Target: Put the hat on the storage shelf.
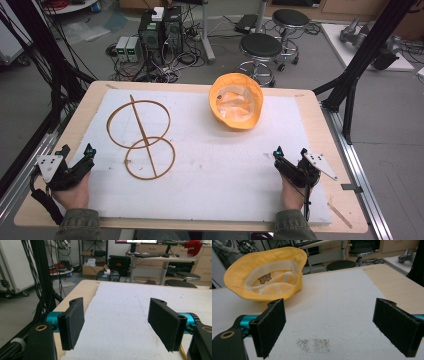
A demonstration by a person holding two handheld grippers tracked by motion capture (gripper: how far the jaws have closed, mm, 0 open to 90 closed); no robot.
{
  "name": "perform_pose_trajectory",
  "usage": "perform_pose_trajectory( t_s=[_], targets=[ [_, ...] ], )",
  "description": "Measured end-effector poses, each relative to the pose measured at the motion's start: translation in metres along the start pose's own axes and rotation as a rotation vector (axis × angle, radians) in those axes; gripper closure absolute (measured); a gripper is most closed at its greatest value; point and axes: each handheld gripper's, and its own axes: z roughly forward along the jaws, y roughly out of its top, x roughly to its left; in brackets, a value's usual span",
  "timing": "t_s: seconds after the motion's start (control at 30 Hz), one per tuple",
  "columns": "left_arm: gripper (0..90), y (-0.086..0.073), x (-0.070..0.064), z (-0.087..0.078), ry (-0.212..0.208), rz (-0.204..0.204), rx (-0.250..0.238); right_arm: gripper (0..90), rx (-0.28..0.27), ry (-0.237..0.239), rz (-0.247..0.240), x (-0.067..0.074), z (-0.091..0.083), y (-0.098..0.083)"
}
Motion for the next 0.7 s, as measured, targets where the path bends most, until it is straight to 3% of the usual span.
perform_pose_trajectory(
  t_s=[0.7],
  targets=[
    [29.6, 0.0012, -0.0039, 0.0005, -0.009, 0.017, -0.002, 10.2, -0.018, -0.014, -0.012, 0.0012, -0.0011, 0.0007]
  ],
)
